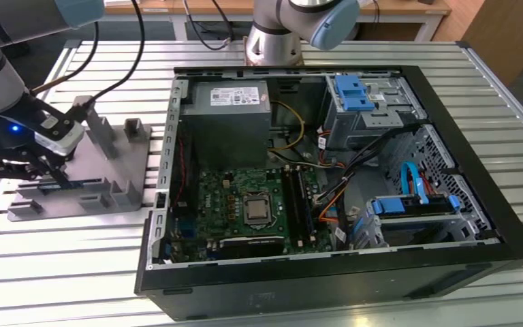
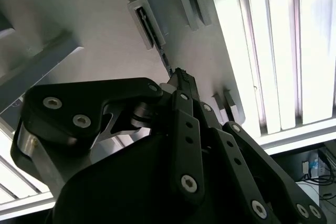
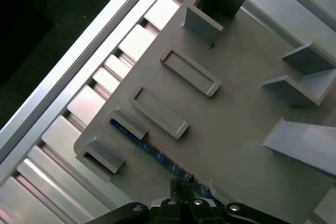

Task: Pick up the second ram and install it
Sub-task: 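Pick up the second ram and move it above second insertion slot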

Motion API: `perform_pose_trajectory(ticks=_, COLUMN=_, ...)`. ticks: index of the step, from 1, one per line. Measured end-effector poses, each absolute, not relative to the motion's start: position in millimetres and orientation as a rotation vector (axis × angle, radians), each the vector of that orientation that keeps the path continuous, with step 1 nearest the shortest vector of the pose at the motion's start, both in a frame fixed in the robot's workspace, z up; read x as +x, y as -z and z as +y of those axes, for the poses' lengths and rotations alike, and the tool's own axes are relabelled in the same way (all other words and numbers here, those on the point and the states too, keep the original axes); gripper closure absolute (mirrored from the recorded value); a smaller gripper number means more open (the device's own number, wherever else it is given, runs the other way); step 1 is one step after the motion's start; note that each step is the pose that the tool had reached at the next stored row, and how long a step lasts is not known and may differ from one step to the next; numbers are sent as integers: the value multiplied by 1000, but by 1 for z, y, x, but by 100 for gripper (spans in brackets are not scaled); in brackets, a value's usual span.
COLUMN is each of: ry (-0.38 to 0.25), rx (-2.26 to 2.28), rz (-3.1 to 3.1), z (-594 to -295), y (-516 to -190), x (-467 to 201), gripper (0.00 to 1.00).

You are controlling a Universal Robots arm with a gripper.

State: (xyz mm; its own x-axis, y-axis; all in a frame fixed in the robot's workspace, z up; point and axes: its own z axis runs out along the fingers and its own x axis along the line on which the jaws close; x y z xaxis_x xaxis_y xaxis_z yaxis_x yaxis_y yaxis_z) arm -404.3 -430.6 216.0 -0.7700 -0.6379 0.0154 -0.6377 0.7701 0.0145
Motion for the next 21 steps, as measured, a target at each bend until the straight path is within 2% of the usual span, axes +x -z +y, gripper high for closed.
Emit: perform_pose_trajectory(ticks=21, ry=12, rx=1189, rz=-2887, z=-431, y=-216, x=-404, gripper=90)
